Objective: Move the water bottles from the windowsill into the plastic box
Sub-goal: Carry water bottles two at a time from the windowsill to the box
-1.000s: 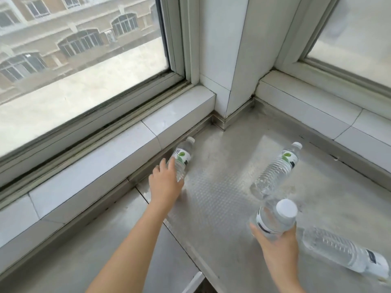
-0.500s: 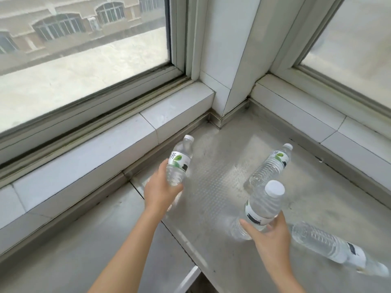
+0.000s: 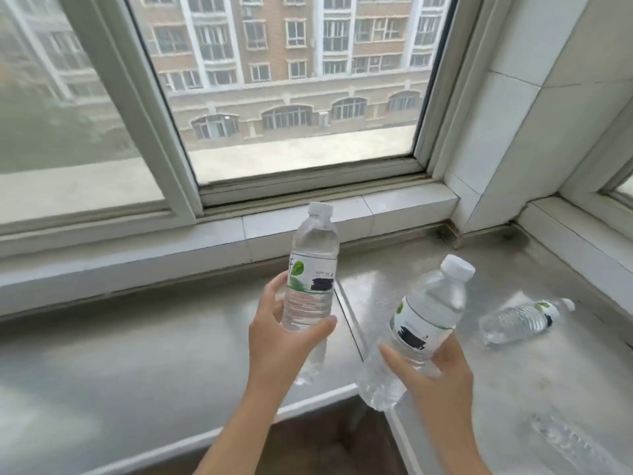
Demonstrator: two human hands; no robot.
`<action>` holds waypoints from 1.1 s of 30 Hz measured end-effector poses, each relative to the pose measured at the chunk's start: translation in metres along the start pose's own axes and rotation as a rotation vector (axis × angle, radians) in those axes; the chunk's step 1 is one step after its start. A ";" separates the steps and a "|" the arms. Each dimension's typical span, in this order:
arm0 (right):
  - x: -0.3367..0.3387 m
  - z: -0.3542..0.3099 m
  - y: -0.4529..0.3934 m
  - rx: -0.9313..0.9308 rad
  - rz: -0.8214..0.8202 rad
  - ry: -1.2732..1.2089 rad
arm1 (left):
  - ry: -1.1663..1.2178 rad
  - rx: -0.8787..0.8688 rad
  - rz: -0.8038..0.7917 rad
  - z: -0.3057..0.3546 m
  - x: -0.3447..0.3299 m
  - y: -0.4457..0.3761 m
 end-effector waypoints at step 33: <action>-0.354 -0.189 0.796 0.355 -1.961 -0.158 | 0.055 -0.031 1.535 -0.035 0.711 0.545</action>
Point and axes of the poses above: each hand's wrist, its own y-axis away from the middle knuckle, its own x-axis out of the back of the hand, z = x × y, the point moved 8 cm from there along -y, towards the middle knuckle, and after that the axes turned 6 degrees about z, right-handed, at the moved point
